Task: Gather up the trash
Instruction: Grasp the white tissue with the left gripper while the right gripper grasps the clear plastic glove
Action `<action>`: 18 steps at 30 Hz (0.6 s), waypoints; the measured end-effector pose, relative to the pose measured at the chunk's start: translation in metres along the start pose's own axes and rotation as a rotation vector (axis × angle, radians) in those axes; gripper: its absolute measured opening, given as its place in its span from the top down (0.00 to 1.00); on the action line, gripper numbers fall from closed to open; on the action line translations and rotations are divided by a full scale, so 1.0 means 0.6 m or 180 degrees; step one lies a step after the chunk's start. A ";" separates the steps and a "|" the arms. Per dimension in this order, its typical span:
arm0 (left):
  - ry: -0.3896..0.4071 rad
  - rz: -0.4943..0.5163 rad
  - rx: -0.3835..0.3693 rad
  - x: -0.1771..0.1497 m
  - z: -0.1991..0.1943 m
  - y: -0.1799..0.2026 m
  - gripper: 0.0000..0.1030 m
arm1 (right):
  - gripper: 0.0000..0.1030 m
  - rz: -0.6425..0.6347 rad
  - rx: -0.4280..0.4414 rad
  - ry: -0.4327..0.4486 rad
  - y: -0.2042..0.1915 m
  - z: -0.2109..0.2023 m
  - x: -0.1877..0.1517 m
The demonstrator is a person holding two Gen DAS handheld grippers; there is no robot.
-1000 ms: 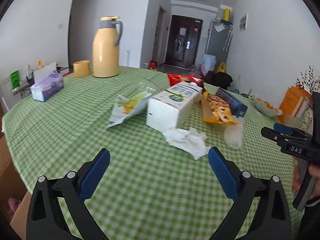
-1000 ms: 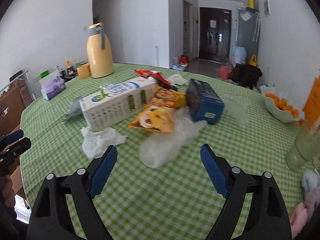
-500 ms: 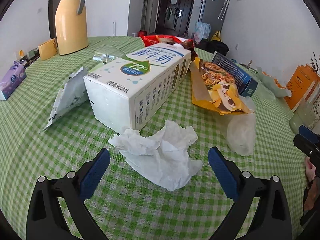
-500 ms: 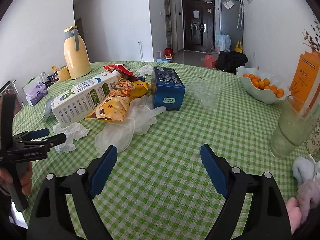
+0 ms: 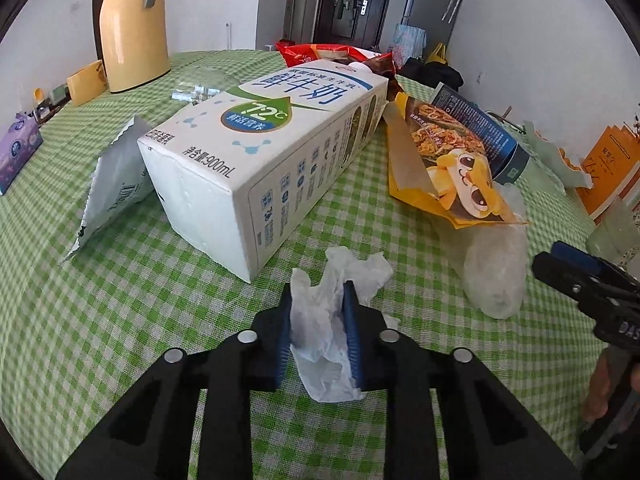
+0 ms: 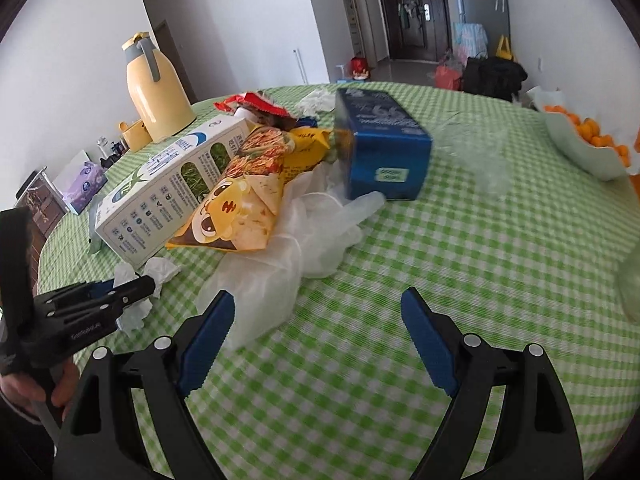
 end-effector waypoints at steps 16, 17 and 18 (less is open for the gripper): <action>0.0571 -0.0108 -0.0112 -0.062 -0.184 -0.023 0.87 | 0.92 -0.0053 -0.0519 0.0215 0.005 -0.106 -0.065; 0.0608 -0.0105 -0.0124 -0.066 -0.194 -0.024 0.87 | 0.93 -0.0021 -0.0525 0.0296 0.013 -0.132 -0.075; 0.0638 -0.0103 -0.0135 -0.065 -0.198 -0.019 0.87 | 0.93 0.0007 -0.0537 0.0360 0.018 -0.152 -0.082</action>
Point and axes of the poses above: each gripper's, at about its wrist camera, not at the fingertips, and z roughly the way its jaws point, y to its right, x to its top, the point moved 5 cm from there along z, roughly the way its jaws point, and after that the axes turned 14 degrees about -y, right-handed, at the moved point
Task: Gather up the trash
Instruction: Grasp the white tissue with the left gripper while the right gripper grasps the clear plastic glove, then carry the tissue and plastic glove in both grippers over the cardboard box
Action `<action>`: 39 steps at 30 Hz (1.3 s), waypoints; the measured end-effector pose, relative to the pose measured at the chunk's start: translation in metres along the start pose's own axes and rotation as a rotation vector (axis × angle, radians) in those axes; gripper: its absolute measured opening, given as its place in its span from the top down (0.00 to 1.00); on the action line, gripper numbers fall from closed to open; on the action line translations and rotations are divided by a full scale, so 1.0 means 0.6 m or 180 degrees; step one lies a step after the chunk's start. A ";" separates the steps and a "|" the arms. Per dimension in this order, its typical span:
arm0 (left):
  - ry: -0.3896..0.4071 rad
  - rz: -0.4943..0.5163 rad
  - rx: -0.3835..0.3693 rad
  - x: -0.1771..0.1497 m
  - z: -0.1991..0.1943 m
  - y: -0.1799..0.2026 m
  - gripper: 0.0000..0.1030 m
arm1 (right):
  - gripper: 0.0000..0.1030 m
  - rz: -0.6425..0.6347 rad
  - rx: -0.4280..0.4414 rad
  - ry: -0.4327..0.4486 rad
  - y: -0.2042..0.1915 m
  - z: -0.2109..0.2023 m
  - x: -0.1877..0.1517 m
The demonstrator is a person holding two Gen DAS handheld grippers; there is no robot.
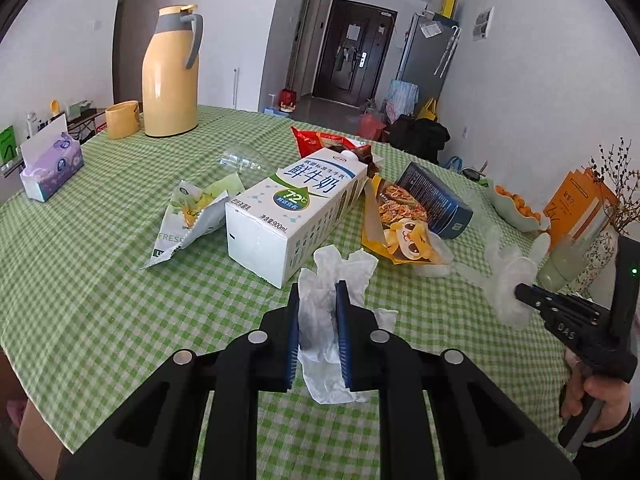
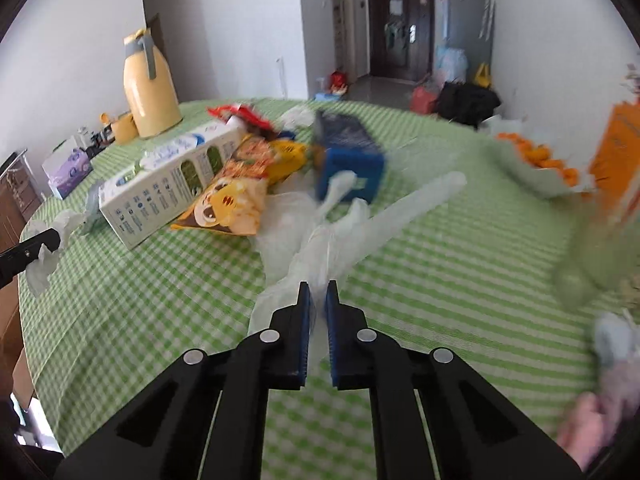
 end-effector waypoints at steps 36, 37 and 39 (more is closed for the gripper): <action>0.0610 -0.2449 0.1448 -0.331 -0.394 -0.648 0.88 | 0.93 -0.2973 0.2232 -0.0561 -0.879 -0.016 -0.080; 0.0575 -0.2547 0.1463 -0.346 -0.393 -0.669 0.88 | 0.93 -0.3057 0.2308 -0.0663 -0.911 -0.012 -0.089; 0.0525 -0.2665 0.1434 -0.365 -0.385 -0.700 0.88 | 0.93 -0.3196 0.2436 -0.0863 -0.963 -0.005 -0.107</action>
Point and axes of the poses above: each gripper's, at about its wrist camera, not at the fingertips, and z roughly the way its jaws point, y to its right, x to its top, the point moved 5 cm from there along z, roughly the way its jaws point, and after that the axes turned 14 degrees about -y, right-handed, at the moved point
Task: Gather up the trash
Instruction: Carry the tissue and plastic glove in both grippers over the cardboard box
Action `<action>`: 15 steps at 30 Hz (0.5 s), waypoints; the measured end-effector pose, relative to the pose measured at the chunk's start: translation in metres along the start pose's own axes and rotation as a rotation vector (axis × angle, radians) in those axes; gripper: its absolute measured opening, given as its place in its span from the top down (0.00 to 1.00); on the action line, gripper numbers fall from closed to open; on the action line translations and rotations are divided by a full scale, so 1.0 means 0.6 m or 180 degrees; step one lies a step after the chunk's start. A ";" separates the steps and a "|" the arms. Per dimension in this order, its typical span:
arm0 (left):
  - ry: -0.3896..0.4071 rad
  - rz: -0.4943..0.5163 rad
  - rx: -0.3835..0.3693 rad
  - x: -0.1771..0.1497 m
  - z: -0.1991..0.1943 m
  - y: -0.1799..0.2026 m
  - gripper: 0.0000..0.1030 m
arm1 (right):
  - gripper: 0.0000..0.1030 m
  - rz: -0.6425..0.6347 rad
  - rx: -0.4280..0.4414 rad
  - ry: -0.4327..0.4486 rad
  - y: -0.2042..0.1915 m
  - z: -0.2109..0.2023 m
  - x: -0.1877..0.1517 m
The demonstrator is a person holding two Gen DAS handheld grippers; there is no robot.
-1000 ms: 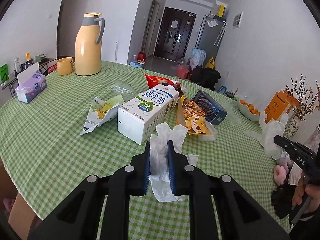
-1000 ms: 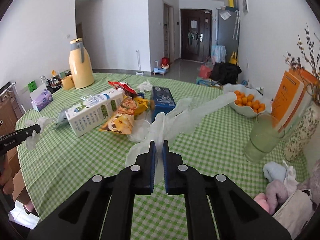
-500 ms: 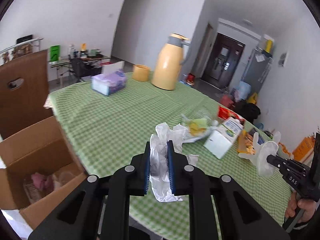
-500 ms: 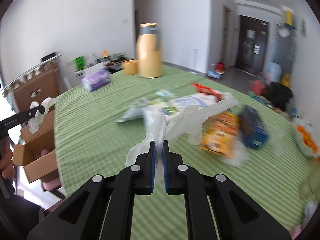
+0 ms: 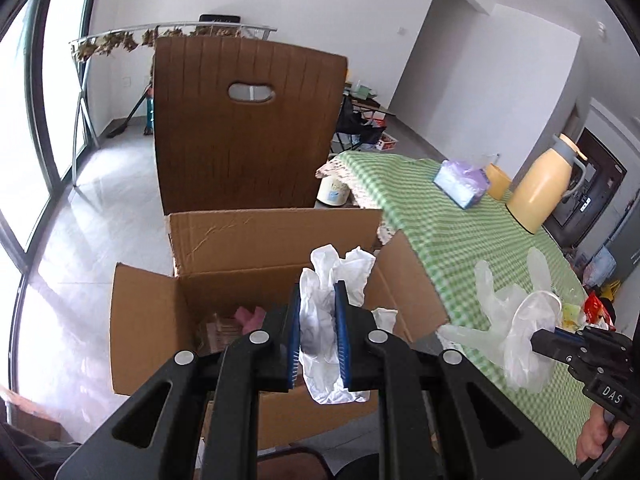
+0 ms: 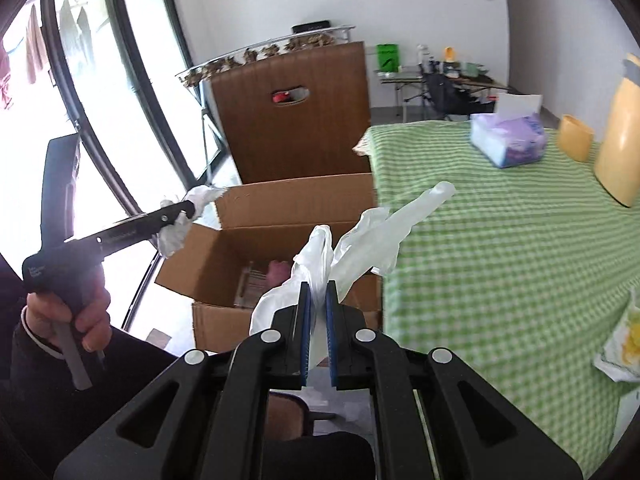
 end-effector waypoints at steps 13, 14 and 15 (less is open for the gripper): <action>-0.0576 -0.0188 -0.0016 0.003 0.154 -0.082 0.88 | 0.65 0.0156 0.0117 -0.0917 -0.001 0.271 0.143; -0.0609 -0.0204 -0.0026 0.006 0.165 -0.080 0.88 | 0.54 0.0172 0.0026 -0.0916 0.005 0.280 0.151; -0.0653 -0.0211 -0.0031 0.007 0.175 -0.079 0.88 | 0.44 0.0167 -0.0059 -0.0882 0.011 0.288 0.160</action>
Point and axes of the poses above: each gripper's, at about its wrist camera, not at the fingertips, and z roughly the way its jaws point, y to its right, x to its top, the point moved 5 cm from there along z, roughly the way its jaws point, and after that the axes turned 14 degrees about -y, right-handed, at the moved point
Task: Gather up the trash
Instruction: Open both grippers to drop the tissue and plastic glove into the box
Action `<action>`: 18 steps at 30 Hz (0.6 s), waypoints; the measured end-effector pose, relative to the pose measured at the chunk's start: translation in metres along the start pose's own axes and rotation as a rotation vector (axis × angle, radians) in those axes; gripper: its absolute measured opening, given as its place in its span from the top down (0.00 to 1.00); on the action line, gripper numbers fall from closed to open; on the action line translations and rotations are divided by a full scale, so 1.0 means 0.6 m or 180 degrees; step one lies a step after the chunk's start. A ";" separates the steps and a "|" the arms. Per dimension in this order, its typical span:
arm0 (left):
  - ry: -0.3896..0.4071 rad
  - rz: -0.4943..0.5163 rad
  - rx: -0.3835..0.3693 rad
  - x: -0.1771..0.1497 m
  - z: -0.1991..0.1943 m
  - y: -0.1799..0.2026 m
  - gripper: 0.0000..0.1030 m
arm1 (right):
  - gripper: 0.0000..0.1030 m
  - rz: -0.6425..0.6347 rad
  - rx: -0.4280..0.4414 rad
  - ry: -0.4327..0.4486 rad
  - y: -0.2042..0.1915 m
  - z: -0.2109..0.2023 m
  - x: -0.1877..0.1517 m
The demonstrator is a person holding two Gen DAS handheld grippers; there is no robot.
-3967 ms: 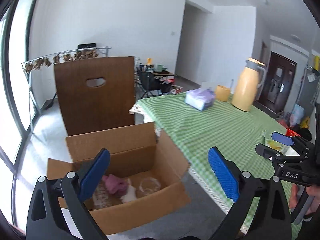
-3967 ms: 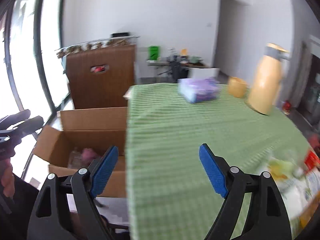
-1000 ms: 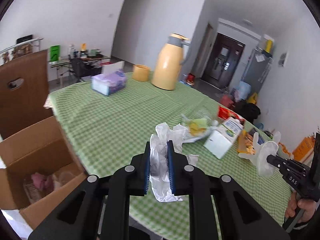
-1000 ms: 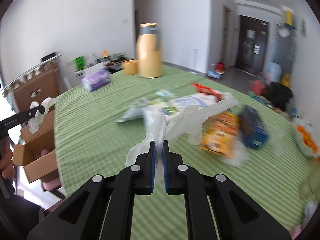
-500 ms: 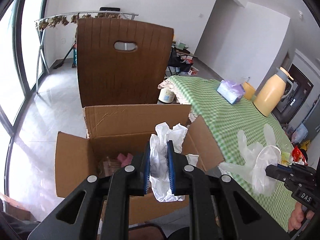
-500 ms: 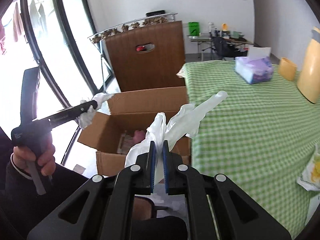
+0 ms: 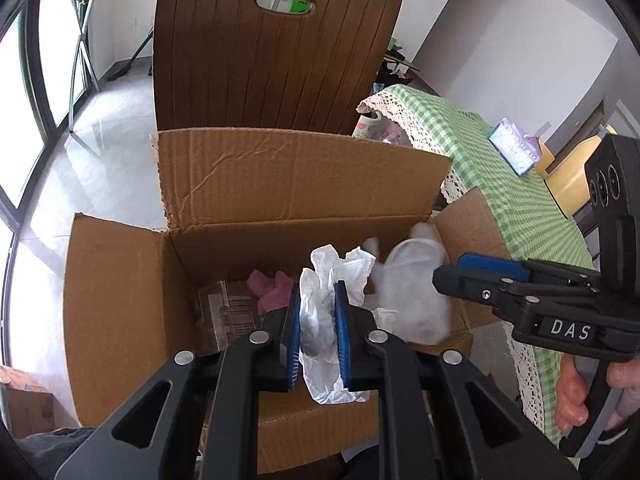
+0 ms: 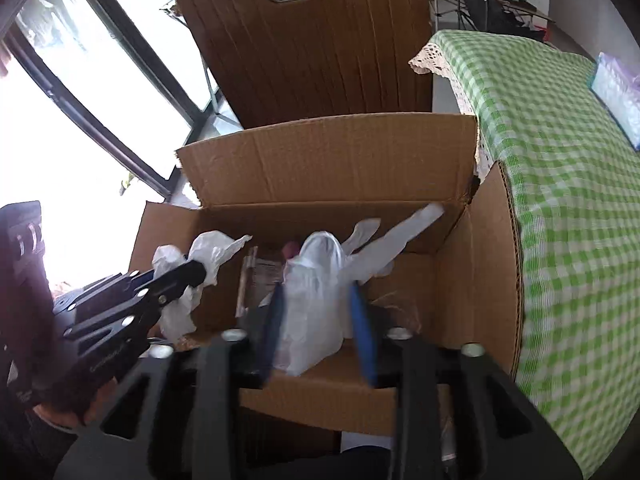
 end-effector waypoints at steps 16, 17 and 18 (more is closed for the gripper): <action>-0.0517 0.0261 -0.0121 0.080 0.137 0.072 0.46 | 0.37 0.0066 -0.0666 0.0409 0.093 -0.063 -0.004; -0.0514 0.0232 -0.0090 0.083 0.139 0.071 0.41 | 0.37 0.0093 -0.0666 0.0402 0.102 -0.064 -0.006; -0.0521 0.0202 -0.0071 0.086 0.138 0.070 0.39 | 0.37 0.0104 -0.0693 0.0406 0.105 -0.064 -0.006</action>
Point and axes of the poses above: each gripper's, at about its wrist camera, not at the fingertips, and z roughly the way its jaws point, y to its right, x to its top, the point moved 5 cm from there along z, roughly the way its jaws point, and after that the axes turned 14 degrees about -y, right-handed, at the moved point
